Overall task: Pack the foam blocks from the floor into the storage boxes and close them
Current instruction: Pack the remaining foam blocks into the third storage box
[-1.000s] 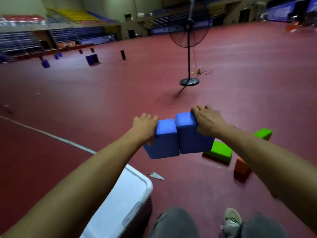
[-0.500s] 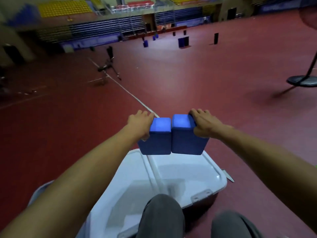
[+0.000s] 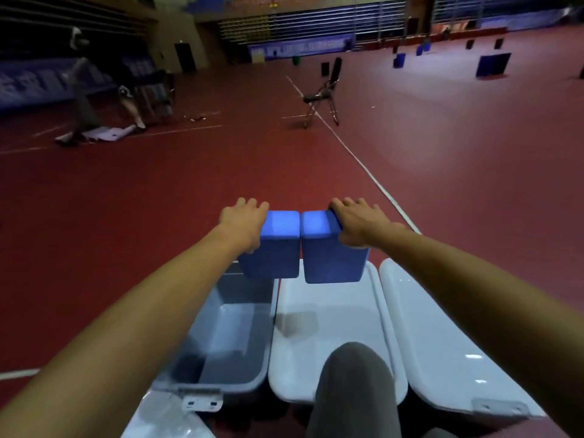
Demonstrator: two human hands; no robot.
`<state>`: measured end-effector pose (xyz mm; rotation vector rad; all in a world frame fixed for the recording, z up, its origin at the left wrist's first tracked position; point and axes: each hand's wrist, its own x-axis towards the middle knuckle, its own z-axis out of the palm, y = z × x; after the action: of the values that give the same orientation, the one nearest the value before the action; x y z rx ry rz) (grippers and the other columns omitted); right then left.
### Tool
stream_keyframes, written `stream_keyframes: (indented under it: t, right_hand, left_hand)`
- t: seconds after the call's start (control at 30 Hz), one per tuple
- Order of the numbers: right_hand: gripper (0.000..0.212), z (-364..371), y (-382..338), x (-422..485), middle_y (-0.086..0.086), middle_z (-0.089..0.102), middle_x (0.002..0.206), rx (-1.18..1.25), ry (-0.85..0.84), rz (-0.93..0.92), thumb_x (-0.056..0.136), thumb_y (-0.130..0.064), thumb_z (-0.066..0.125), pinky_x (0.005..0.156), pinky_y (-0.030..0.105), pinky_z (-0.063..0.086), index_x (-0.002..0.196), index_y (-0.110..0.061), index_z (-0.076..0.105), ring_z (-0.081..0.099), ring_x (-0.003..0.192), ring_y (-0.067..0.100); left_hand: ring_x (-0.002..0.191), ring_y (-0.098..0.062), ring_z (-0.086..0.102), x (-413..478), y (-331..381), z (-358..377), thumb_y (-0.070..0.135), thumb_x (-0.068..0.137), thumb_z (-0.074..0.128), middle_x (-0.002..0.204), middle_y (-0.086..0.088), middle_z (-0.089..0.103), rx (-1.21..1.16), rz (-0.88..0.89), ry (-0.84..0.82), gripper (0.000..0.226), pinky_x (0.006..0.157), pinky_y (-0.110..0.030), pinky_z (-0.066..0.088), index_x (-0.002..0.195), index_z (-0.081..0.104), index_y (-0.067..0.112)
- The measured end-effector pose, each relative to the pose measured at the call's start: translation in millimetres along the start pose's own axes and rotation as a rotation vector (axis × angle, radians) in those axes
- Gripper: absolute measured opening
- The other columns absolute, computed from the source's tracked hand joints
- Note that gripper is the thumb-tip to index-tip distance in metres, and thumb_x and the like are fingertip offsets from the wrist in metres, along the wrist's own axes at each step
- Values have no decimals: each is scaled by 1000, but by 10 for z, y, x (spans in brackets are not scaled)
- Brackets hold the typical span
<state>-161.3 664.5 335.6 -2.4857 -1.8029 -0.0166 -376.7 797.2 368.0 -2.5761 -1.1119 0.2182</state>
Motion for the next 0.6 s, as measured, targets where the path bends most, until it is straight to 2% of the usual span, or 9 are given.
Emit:
stream_keyframes:
  t: [0.1,0.23,0.3,0.47,0.6]
  right_hand:
    - [56,72,-448,266,10,47,129,29,-25,-28,78,-27,56,96,56,39,131,-22,37,46,117,39]
    - [63,251,-778,367,8,44,124,168,-97,-101,65,-17,55,77,45,38,125,-21,34,43,102,34]
    - [66,414,-859,325,6,43,124,184,-127,-157,64,-17,54,74,43,37,126,-23,33,39,96,30]
    - [67,658,-924,332,4,41,131,119,-138,-228,72,-22,48,75,41,34,136,-22,30,46,107,35]
    - [60,817,-944,475,5,41,125,118,-122,-255,77,-23,52,72,40,35,133,-21,32,43,99,32]
  left_hand:
    - [126,-29,43,-120,-449,269,19,73,81,134,-4,43,-23,-65,-32,87,82,-43,49,144,30,21]
    - [124,-30,43,-203,-820,558,14,74,77,132,-4,42,-45,-119,-66,80,83,-44,49,141,34,23]
    - [124,-29,43,-214,-888,691,12,76,75,132,-2,42,-53,-136,-78,78,83,-45,49,141,35,24]
    - [125,-31,41,-159,-903,927,9,83,66,135,1,43,-13,-136,-85,71,88,-44,43,141,33,30]
    - [120,-40,45,-140,-952,1121,6,81,68,135,2,40,-43,-223,-89,74,77,-42,41,140,32,32]
